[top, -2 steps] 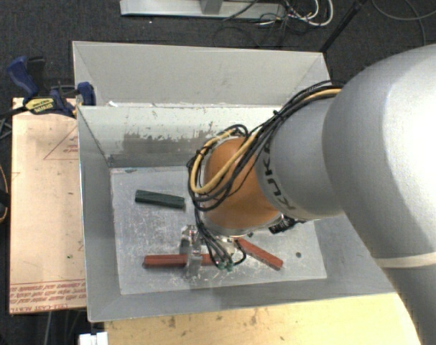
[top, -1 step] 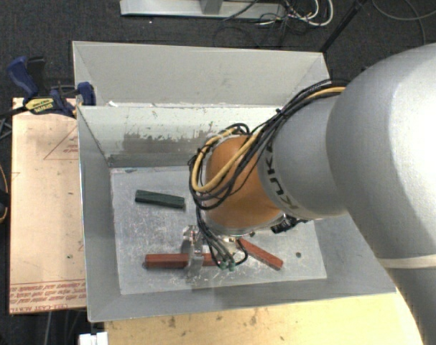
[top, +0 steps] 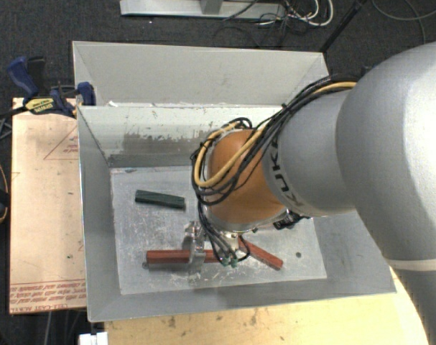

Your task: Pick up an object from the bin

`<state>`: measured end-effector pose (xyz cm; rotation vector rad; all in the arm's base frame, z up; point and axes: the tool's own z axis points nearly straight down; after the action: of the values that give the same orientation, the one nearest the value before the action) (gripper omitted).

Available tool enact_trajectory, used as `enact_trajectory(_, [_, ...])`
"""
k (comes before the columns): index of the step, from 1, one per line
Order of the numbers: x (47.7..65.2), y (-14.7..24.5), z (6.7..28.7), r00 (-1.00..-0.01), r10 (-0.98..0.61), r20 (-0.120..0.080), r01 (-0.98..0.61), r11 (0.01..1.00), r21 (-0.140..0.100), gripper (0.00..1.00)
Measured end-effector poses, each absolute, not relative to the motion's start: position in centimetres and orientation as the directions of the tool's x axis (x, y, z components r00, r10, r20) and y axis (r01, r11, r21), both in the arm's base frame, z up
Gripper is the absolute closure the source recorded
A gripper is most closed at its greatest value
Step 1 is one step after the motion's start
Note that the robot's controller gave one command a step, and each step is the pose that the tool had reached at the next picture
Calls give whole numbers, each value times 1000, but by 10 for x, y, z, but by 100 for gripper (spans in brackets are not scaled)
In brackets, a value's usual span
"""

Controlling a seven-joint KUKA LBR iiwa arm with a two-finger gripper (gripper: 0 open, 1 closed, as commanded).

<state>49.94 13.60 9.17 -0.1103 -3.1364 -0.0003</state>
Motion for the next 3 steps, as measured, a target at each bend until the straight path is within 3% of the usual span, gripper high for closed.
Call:
enact_trajectory(1, [501, 136, 100, -998, 70, -3, 70, 998, 2, 100])
enact_trajectory(2, [500, 136, 104, -998, 71, 1, 71, 998, 1, 100])
enact_trajectory(3, [498, 136, 123, -997, 71, 9, 71, 998, -2, 100])
